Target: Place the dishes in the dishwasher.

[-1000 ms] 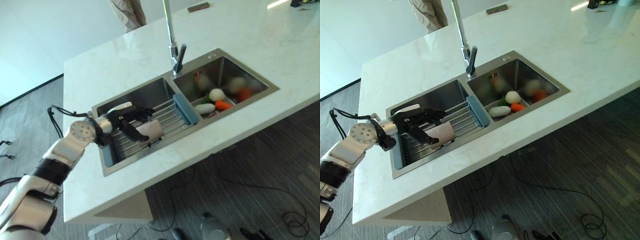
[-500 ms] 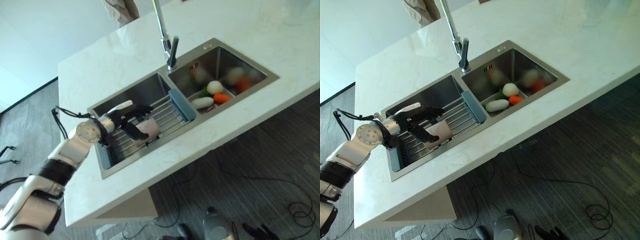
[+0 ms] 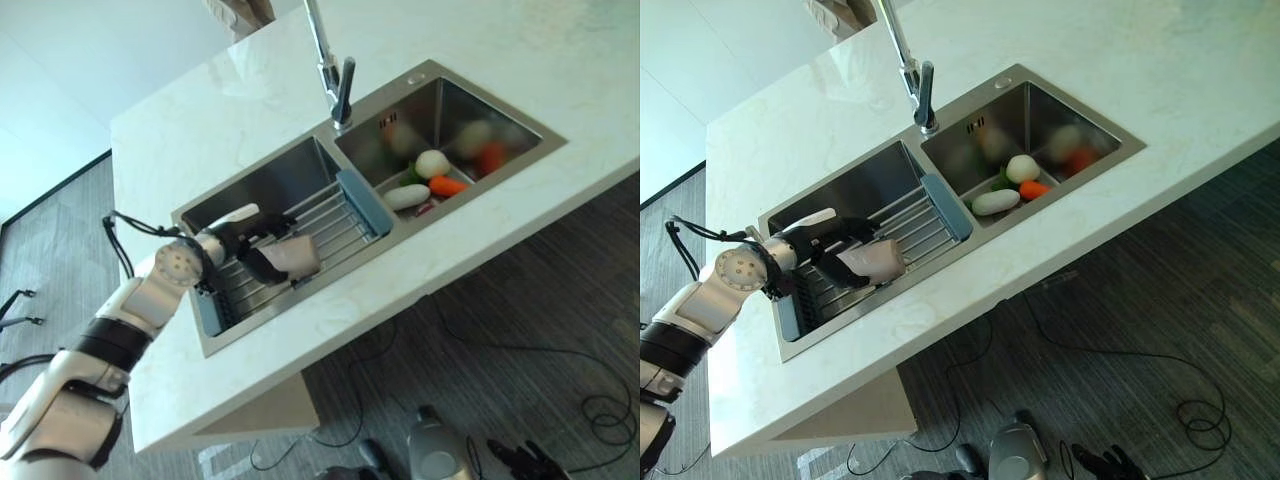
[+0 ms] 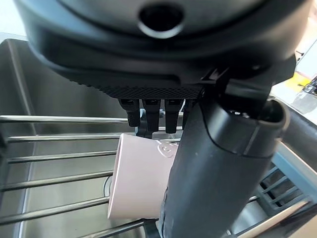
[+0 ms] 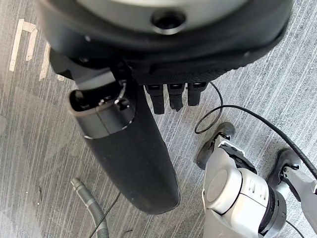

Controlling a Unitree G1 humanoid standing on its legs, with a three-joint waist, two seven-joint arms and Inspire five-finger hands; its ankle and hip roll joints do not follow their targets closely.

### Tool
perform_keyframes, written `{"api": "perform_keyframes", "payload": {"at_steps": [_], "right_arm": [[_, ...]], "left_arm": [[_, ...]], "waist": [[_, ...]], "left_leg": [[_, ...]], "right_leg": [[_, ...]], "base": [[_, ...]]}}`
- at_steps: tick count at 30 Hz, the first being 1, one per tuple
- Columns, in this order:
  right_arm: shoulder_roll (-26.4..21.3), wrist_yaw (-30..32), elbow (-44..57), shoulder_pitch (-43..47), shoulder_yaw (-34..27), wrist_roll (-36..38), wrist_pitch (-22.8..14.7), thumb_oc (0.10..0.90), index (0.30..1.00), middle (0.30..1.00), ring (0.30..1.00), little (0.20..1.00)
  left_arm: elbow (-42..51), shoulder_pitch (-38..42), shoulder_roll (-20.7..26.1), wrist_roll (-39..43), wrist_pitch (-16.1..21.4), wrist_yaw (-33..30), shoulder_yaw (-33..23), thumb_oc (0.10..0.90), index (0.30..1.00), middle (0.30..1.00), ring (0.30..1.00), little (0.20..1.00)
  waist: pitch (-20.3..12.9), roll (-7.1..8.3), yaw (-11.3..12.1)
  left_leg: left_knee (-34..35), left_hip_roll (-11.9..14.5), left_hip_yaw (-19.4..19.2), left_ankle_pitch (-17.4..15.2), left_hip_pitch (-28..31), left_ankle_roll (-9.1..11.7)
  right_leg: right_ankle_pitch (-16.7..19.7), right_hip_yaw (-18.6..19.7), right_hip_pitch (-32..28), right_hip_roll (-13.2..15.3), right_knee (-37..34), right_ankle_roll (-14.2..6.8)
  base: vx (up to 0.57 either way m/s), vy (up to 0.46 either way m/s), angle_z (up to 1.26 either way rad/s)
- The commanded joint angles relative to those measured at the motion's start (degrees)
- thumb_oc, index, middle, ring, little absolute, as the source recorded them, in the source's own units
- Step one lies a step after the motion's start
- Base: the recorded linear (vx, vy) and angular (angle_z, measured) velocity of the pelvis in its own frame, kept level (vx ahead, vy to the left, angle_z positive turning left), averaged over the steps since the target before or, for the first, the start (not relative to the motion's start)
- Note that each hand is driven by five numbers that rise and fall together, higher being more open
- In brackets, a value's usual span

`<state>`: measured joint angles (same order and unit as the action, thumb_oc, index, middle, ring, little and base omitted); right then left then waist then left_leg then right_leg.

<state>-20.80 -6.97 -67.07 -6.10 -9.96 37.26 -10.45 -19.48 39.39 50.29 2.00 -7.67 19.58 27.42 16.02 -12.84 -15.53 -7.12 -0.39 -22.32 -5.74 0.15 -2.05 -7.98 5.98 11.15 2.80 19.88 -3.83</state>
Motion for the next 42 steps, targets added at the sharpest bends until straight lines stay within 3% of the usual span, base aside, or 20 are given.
{"api": "perform_keyframes", "payload": {"at_steps": [1,17,38,39,41,42], "right_arm": [[-2.3,0.1,2.8,-2.7,-0.7,1.0,-0.9,0.800,0.900,0.900,0.900,0.900],[-2.7,0.3,3.6,-1.7,-0.3,0.8,-0.4,0.800,0.900,0.900,0.900,0.900],[-1.7,0.8,4.8,-1.5,0.9,1.2,0.1,0.800,0.900,0.900,0.900,0.900],[-1.7,1.0,5.0,-1.4,0.9,1.2,0.2,0.800,0.900,0.900,0.900,0.900],[-1.6,1.2,5.2,-1.3,1.1,1.2,0.4,0.800,0.900,0.900,0.900,0.900],[-1.6,1.1,5.2,-1.3,1.2,1.2,0.4,0.800,0.900,0.900,0.900,0.900]], "left_arm": [[1.1,1.8,2.2,0.3,-0.3,-0.9,-3.6,0.800,0.900,0.900,0.900,0.900],[1.8,2.1,0.5,-0.3,0.2,0.6,-1.2,0.800,0.900,0.900,0.900,0.900],[-2.1,1.0,-4.1,2.3,-0.3,-8.1,-3.6,0.800,0.900,0.900,0.900,0.900],[-2.5,1.1,-4.4,2.3,-0.9,-7.8,-3.5,0.748,0.822,0.822,0.822,0.822],[-3.0,1.1,-5.1,1.4,-1.3,-8.2,-3.3,0.485,0.427,0.427,0.427,0.427],[-3.2,1.2,-5.3,0.9,-1.1,-8.1,-3.2,0.400,0.300,0.300,0.300,0.300]], "waist": [[-3.0,0.13,-0.5],[-1.4,-0.13,-0.8],[-0.6,0.34,-1.3],[-0.6,0.37,-1.4],[-0.5,0.43,-1.5],[-0.4,0.45,-1.5]], "left_leg": [[-10.1,-0.4,6.9,-12.6,-3.8,0.1],[-10.1,-0.7,7.0,-12.1,-4.7,0.1],[-10.1,-0.3,6.0,-11.9,-5.1,0.1],[-10.1,-0.3,6.0,-11.9,-5.1,0.1],[-10.1,-0.3,6.1,-11.9,-5.1,0.1],[-10.1,-0.3,6.1,-11.9,-5.1,0.1]], "right_leg": [[-3.5,-2.6,-0.9,2.4,-2.7,-4.4],[-3.0,-2.5,0.0,2.4,-2.7,-4.3],[-2.6,-2.6,0.7,2.6,-2.7,-4.2],[-2.6,-2.6,0.7,2.5,-2.7,-4.2],[-2.6,-2.6,0.7,2.5,-2.7,-4.1],[-2.6,-2.5,0.7,2.4,-2.7,-4.1]], "base": [[0.00,0.000,0.00],[0.00,0.001,0.00],[-0.01,-0.006,-0.02],[0.00,0.000,0.00],[0.00,0.000,0.00],[0.00,0.000,0.00]]}}
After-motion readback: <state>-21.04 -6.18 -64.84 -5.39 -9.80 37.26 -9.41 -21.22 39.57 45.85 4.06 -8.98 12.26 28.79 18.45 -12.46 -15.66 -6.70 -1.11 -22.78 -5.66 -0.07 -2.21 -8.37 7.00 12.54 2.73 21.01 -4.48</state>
